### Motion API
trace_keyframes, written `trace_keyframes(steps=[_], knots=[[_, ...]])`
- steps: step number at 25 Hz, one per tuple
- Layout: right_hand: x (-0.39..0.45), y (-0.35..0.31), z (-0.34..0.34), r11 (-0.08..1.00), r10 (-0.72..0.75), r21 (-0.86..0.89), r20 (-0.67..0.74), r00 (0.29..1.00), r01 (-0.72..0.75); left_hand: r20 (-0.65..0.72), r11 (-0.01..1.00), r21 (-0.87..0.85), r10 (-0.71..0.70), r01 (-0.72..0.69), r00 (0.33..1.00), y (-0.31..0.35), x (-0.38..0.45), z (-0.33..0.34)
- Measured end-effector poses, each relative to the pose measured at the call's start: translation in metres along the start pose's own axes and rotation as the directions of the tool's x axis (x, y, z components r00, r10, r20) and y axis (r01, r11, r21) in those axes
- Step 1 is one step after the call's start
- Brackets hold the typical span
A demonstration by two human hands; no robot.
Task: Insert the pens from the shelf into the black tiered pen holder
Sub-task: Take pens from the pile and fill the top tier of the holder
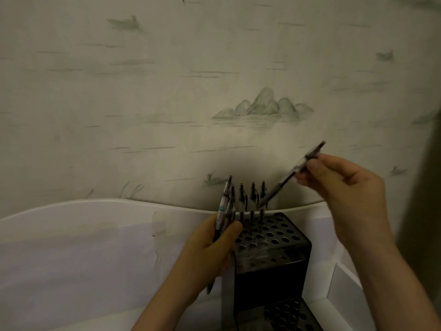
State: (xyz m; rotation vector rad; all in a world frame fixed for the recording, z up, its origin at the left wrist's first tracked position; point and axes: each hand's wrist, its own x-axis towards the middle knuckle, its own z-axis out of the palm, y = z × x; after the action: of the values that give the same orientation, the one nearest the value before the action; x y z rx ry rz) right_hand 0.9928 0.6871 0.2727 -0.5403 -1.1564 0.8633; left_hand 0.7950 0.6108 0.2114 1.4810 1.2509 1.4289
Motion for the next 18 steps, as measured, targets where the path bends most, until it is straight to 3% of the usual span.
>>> trace_keyframes(steps=[4, 10, 18], knots=[[0.004, 0.007, -0.004, 0.947, -0.124, -0.298, 0.001, 0.992, 0.118, 0.002, 0.998, -0.068, -0.014, 0.014, 1.000, 0.001, 0.002, 0.001], [0.000, 0.034, 0.002, 0.891, -0.112, -0.434, 0.064, 0.992, 0.129, -0.001, 0.997, -0.083, -0.007, 0.006, 1.000, 0.000, 0.001, 0.002], [-0.002, 0.060, -0.001, 0.771, 0.064, -0.634, 0.171, 0.983, 0.060, 0.000, 0.994, -0.108, -0.015, 0.015, 1.000, 0.000, -0.002, 0.001]])
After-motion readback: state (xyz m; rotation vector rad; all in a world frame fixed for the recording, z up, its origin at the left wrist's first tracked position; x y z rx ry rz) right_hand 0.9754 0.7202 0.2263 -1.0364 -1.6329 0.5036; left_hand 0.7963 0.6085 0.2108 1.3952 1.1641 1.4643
